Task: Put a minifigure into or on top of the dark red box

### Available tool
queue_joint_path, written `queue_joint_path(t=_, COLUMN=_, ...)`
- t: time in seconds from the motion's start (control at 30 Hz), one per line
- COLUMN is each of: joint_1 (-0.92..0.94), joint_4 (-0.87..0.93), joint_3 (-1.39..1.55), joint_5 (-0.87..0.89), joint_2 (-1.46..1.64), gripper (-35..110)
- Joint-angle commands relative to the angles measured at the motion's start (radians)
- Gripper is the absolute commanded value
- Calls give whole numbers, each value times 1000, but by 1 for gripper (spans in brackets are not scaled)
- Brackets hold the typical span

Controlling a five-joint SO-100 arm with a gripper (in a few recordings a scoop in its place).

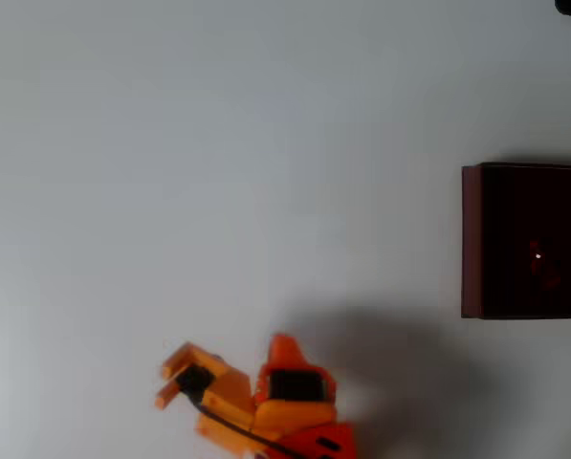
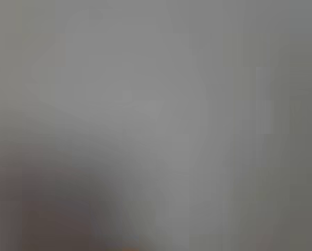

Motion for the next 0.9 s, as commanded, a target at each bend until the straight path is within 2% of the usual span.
queue_joint_path(t=0.0, joint_1=-34, joint_4=-18, joint_3=35, joint_5=-25, joint_2=11, gripper=0)
queue_joint_path(t=0.23, joint_1=-34, joint_4=-31, joint_3=84, joint_5=-94, joint_2=11, gripper=0)
queue_joint_path(t=0.87, joint_1=-55, joint_4=-31, joint_3=84, joint_5=-100, joint_2=11, gripper=0)
